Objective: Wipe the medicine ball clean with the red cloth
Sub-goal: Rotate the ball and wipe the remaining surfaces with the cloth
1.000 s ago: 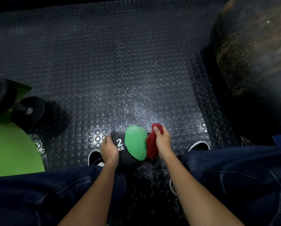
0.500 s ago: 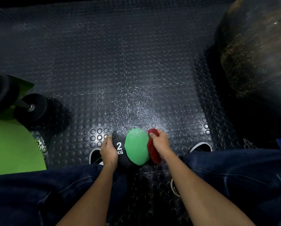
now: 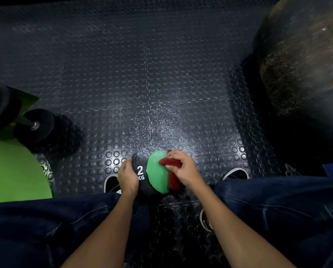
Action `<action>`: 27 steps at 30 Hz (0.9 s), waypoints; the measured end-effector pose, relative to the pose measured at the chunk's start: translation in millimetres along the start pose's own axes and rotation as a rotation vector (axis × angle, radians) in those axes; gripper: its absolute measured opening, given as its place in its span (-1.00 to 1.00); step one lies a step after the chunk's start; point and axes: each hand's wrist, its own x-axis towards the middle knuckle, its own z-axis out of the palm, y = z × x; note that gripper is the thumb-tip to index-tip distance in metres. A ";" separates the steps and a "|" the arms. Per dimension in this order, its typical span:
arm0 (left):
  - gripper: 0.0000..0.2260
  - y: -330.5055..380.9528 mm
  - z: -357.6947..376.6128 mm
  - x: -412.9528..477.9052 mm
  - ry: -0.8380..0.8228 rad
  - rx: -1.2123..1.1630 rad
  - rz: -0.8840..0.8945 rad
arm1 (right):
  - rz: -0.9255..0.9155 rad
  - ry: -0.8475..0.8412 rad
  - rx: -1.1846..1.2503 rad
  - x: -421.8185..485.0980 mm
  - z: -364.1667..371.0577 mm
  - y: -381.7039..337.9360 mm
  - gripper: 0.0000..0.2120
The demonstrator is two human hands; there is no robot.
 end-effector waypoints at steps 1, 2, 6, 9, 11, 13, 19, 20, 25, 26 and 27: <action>-0.70 -0.2 0.6 1.1 -0.002 -0.009 -0.001 | 0.017 0.003 0.029 4.0 -4.6 -0.7 -0.78; -0.70 -1.9 1.3 2.5 -0.005 -0.014 0.000 | 0.066 0.052 0.054 9.4 -8.0 -2.2 -0.77; -0.72 -1.8 3.0 -0.9 0.003 0.024 0.025 | 0.313 0.228 -0.080 26.9 -1.5 -6.9 -0.73; -0.71 -0.6 4.4 0.0 0.016 0.073 0.026 | 0.342 0.143 -0.117 30.1 10.4 -16.7 -0.74; -0.69 2.5 5.8 3.2 0.016 0.100 0.014 | 0.241 0.096 -0.136 27.1 14.4 -22.9 -0.76; -0.69 3.1 6.8 7.9 0.012 0.136 0.010 | 0.132 0.003 -0.150 20.8 15.2 -27.5 -0.74; -0.67 1.2 5.2 12.9 -0.025 0.108 0.026 | 0.074 -0.120 -0.077 27.2 -17.1 -33.0 -0.78; -0.67 -0.2 7.1 14.3 -0.026 0.116 0.026 | 0.091 -0.043 -0.074 32.0 -16.0 -32.4 -0.80; -0.61 3.7 14.5 15.5 -0.034 0.190 -0.014 | 0.088 0.092 -0.316 37.1 18.4 -32.8 -0.76; -0.60 5.1 15.7 15.9 -0.031 0.207 -0.018 | 0.038 0.071 -0.331 32.3 21.6 -34.4 -0.74; -0.58 6.1 16.4 16.9 -0.028 0.223 -0.021 | -0.006 0.017 -0.340 26.3 22.7 -36.5 -0.73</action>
